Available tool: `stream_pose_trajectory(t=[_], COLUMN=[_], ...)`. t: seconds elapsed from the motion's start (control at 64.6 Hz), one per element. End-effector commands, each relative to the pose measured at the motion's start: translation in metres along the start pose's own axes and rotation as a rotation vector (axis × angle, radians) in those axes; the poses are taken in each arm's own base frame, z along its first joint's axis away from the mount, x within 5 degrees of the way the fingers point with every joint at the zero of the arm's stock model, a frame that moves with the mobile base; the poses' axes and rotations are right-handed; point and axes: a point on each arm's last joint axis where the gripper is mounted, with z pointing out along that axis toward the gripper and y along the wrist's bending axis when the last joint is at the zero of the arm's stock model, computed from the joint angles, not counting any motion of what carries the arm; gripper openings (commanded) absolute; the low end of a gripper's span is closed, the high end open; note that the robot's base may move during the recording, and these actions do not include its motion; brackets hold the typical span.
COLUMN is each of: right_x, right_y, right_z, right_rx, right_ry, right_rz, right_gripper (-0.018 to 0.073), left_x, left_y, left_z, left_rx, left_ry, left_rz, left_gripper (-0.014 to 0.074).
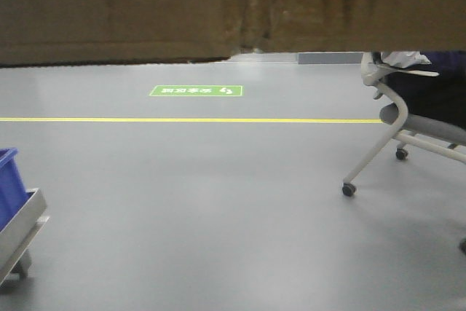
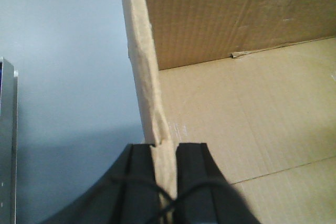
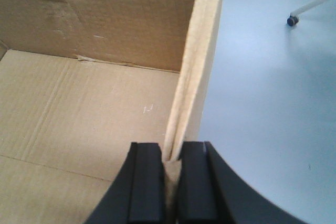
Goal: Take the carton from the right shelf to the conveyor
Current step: 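Hold the carton in both grippers while the base drives away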
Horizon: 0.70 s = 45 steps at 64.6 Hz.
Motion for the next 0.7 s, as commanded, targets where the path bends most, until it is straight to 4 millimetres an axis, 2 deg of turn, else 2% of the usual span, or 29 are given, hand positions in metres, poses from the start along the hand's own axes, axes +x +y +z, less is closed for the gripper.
stream_pose_trajectory(t=[0.0, 0.681], right_x=[-0.004, -0.032], right_y=[-0.003, 0.001], right_z=[-0.004, -0.009], right_rx=[0.026, -0.011], right_ry=[-0.054, -0.370], right_rz=[-0.030, -0.035], right_gripper=[-0.0069, -0.0069], left_x=[-0.002, -0.002], left_y=[0.003, 0.003], left_z=[-0.007, -0.007], left_rx=[-0.012, -0.013], left_ry=[-0.039, -0.039], left_rz=[0.015, 0.015], left_gripper=[-0.0017, -0.0017])
